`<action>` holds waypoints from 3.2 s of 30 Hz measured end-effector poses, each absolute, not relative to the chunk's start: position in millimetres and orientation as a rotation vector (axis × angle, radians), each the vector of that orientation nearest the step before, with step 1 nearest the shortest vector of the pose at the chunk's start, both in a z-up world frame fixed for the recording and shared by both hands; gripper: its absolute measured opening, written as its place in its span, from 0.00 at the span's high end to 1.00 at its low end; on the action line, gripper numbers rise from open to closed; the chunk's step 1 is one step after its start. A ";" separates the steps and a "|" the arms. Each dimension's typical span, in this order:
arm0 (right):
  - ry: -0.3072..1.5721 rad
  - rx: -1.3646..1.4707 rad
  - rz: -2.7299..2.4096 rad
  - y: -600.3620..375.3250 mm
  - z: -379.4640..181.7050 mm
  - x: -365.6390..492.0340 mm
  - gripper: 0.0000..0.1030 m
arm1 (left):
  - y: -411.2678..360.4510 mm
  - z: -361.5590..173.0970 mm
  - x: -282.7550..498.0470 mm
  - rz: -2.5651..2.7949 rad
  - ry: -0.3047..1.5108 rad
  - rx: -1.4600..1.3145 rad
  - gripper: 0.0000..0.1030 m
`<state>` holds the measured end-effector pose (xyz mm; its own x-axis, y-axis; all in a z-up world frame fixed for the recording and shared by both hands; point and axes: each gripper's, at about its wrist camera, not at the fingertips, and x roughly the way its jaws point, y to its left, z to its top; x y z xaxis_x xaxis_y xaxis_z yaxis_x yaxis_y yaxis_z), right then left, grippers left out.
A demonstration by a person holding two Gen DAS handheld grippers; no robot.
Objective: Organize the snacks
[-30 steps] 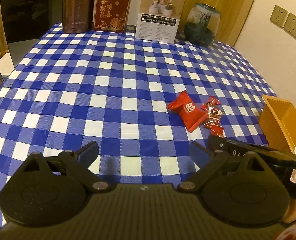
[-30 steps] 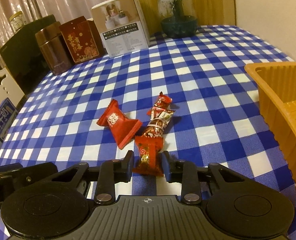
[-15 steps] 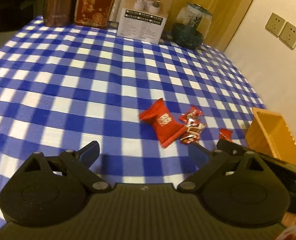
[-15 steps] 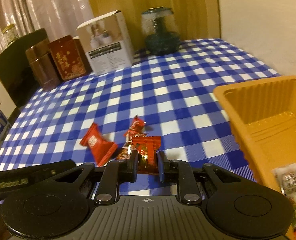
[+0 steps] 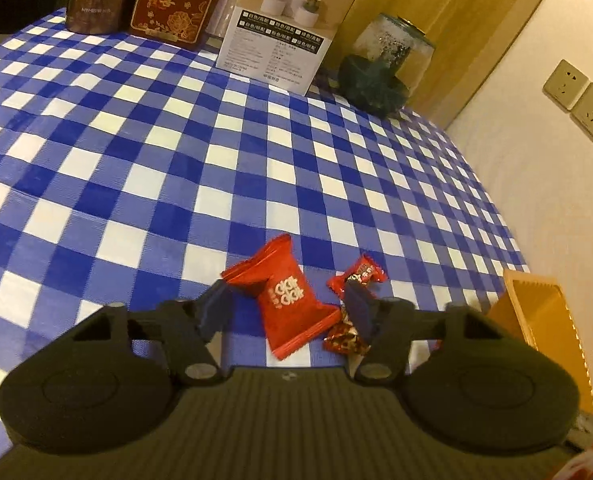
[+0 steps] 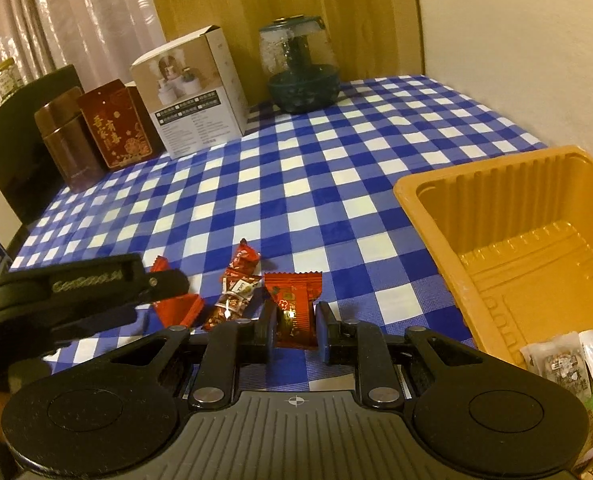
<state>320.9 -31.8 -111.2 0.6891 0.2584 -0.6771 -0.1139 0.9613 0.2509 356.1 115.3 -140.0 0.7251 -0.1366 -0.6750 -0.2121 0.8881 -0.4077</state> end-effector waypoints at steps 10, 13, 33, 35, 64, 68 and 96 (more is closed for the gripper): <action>0.777 0.181 0.221 -29.0 -110.6 317.6 0.80 | 107.6 -144.5 366.1 0.042 0.806 -0.419 0.74; 0.778 0.170 0.230 -27.3 -111.1 315.6 0.80 | 106.9 -141.2 359.5 0.031 0.813 -0.381 0.76; 0.783 0.149 0.300 -32.8 -78.9 227.5 0.80 | 101.0 -110.4 226.8 0.026 0.846 -0.341 0.76; 0.781 0.145 0.306 -35.5 -72.6 213.1 0.80 | 96.5 -104.2 215.0 0.020 0.844 -0.340 0.76; 0.709 0.078 0.247 -85.2 -9.9 112.2 0.80 | 27.6 -39.9 127.8 -0.079 0.788 -0.187 0.76; 0.708 0.085 0.213 -99.9 -6.0 108.1 0.80 | 12.7 -36.1 130.0 -0.115 0.785 -0.177 0.76; 0.688 0.164 0.000 -205.2 2.3 119.3 0.80 | -94.5 -20.0 177.1 -0.315 0.772 -0.079 0.76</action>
